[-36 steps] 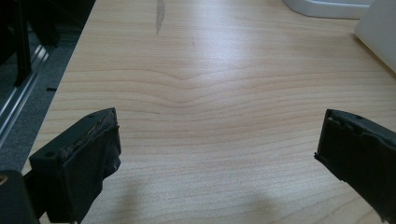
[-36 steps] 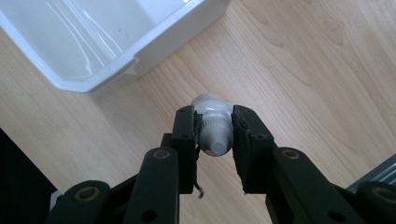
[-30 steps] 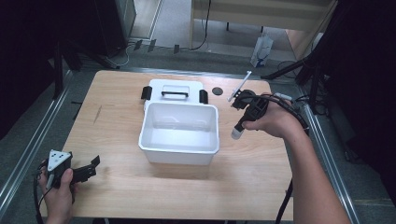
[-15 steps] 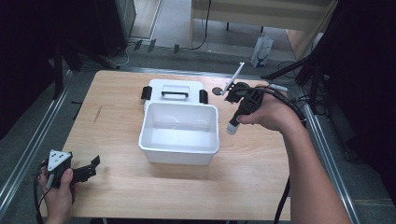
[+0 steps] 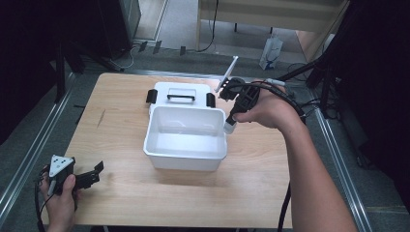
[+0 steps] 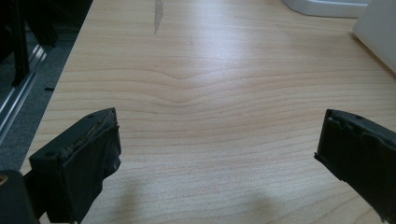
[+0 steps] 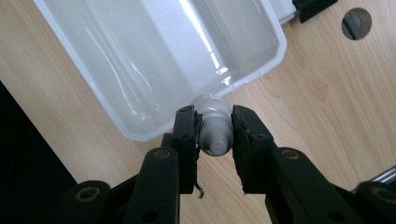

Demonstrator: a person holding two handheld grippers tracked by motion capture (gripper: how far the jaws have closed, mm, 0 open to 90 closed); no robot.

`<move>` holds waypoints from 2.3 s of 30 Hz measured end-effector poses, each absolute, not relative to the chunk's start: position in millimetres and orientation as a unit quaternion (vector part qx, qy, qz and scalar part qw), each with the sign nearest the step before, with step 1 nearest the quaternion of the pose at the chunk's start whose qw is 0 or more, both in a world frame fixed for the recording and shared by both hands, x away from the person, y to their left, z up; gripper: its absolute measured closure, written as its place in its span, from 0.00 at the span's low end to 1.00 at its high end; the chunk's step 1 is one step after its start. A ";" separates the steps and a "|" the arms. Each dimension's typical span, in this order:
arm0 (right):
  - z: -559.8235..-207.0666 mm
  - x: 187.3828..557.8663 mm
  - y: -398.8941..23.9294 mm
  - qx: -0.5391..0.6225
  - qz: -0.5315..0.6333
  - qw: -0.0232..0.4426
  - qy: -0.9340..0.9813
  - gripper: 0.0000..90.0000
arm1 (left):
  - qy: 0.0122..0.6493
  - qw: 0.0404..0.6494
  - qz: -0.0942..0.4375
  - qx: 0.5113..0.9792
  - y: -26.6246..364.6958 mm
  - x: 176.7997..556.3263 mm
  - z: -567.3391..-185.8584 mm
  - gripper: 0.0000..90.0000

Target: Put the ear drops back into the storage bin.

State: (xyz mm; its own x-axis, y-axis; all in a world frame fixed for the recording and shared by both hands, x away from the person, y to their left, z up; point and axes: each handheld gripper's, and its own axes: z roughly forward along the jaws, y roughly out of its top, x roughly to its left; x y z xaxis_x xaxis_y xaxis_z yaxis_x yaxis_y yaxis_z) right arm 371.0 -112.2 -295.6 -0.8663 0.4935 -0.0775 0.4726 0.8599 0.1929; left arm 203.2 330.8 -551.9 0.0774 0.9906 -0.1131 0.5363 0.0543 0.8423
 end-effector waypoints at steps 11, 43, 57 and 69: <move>-301.4 372.8 -83.1 0.221 0.083 0.052 0.970 0.80 | 0.615 0.390 0.290 0.621 331.1 203.5 -552.1 0.00; -339.0 375.1 -85.7 0.167 0.079 0.069 0.980 0.80 | 0.618 0.393 0.288 0.617 331.7 204.2 -552.4 0.00; -356.9 374.1 -88.6 0.078 0.057 0.088 0.991 0.80 | 0.616 0.390 0.287 0.621 331.6 204.7 -552.4 0.00; -373.1 376.8 -87.1 0.071 0.049 0.076 0.993 0.80 | 0.616 0.392 0.285 0.621 331.8 204.8 -552.4 0.00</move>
